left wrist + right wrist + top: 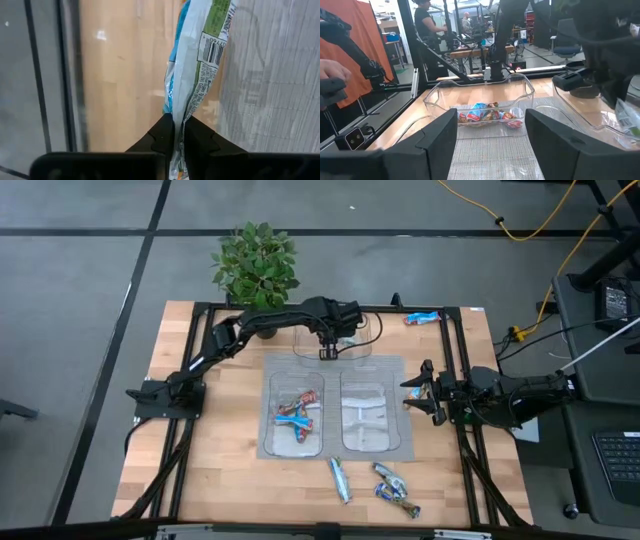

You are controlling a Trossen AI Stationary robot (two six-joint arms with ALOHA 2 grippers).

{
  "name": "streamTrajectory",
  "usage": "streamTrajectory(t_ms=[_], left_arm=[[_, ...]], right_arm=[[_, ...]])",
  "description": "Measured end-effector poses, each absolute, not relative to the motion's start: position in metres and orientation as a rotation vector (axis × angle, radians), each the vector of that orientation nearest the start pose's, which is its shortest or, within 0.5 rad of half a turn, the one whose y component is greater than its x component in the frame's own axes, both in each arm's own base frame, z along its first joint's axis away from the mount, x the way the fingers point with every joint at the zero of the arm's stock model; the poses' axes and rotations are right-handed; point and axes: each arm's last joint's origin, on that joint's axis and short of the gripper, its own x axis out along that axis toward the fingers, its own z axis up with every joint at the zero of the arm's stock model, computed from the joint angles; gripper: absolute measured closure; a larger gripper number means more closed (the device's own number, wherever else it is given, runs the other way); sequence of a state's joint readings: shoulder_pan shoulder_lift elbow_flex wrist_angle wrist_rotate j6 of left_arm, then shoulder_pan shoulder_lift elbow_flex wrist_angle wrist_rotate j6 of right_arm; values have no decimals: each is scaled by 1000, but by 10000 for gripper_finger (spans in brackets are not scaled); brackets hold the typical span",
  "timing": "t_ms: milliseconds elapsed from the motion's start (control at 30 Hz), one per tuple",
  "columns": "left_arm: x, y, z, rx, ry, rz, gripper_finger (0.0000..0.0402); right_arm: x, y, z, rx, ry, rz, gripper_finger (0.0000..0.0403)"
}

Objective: Pick and place Granola Bars by type
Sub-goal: Put the yellow granola bar into the top transparent bin

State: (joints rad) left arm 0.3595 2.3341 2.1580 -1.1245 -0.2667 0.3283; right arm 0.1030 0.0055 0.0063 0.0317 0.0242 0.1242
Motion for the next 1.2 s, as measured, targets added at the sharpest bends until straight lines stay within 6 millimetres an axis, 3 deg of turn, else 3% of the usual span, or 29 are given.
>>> streamTrajectory(t_ms=[267, 733, 933, 1200], left_arm=[[447, 176, 216, 200, 1390, 290, 362], [449, 171, 216, 226, 1400, 307, 278], [454, 148, 221, 232, 1397, 273, 265], [466, 104, 254, 257, 1326, 248, 274]], right_arm=[[97, 9, 168, 127, -27, 81, 167], [97, 9, 168, 127, -27, 81, 167], [97, 9, 168, 127, -27, 81, 167], [97, 9, 168, 126, -28, 81, 167]])
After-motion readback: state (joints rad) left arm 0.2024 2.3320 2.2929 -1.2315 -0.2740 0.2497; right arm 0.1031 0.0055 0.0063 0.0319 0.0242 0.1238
